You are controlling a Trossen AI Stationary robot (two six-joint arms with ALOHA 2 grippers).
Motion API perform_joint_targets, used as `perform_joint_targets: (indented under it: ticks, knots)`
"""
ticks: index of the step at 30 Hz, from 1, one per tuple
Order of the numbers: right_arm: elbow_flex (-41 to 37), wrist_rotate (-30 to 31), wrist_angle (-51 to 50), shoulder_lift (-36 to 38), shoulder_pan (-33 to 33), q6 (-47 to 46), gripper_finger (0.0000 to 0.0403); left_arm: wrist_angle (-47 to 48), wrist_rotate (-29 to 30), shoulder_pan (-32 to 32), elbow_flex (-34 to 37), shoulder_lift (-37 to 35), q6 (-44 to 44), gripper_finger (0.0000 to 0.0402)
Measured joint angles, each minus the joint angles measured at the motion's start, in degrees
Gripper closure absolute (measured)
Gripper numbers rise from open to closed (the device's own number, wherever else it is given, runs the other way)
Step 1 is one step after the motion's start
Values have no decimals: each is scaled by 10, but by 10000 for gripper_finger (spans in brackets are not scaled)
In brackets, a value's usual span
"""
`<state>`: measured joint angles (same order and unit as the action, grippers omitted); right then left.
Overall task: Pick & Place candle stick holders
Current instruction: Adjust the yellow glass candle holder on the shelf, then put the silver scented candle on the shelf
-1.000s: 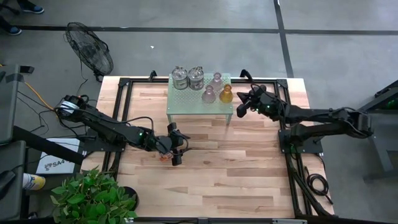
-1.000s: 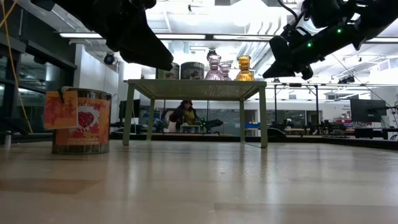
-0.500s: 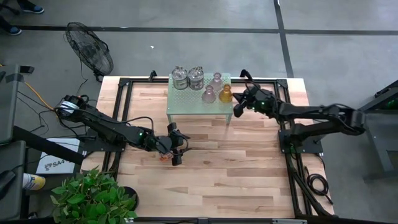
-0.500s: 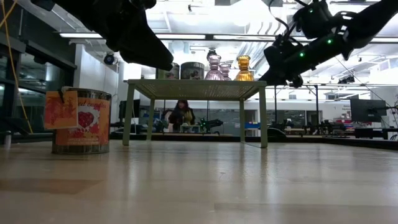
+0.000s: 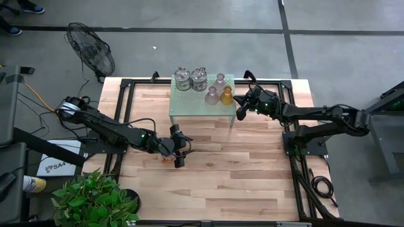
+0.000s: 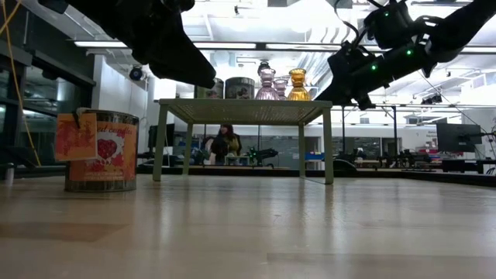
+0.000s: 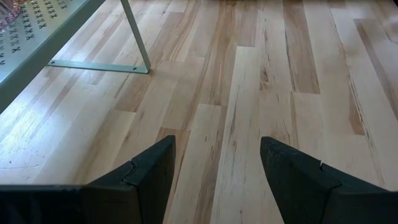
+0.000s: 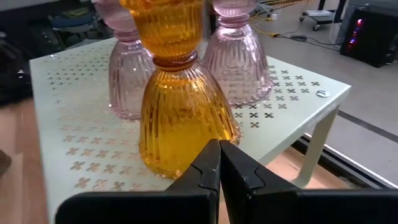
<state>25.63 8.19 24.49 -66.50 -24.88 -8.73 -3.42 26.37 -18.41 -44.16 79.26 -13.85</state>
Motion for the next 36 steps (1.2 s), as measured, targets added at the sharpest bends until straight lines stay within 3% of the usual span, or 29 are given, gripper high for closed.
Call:
perform_joint_targets:
  ticks: [11,18,29,33,36]
  knots:
    - [0,66,-17,38,5,17,403,0,2,0,0,0,0,172]
    - [0,147,-137,117,50,14,403,-17,2,0,0,0,12,172]
    - [0,184,-313,189,198,-18,403,-43,5,0,0,0,15,172]
    - [-3,192,-327,190,267,-27,403,-29,28,0,-29,0,11,172]
    - [-31,187,-283,191,308,-25,403,4,39,0,-61,0,11,172]
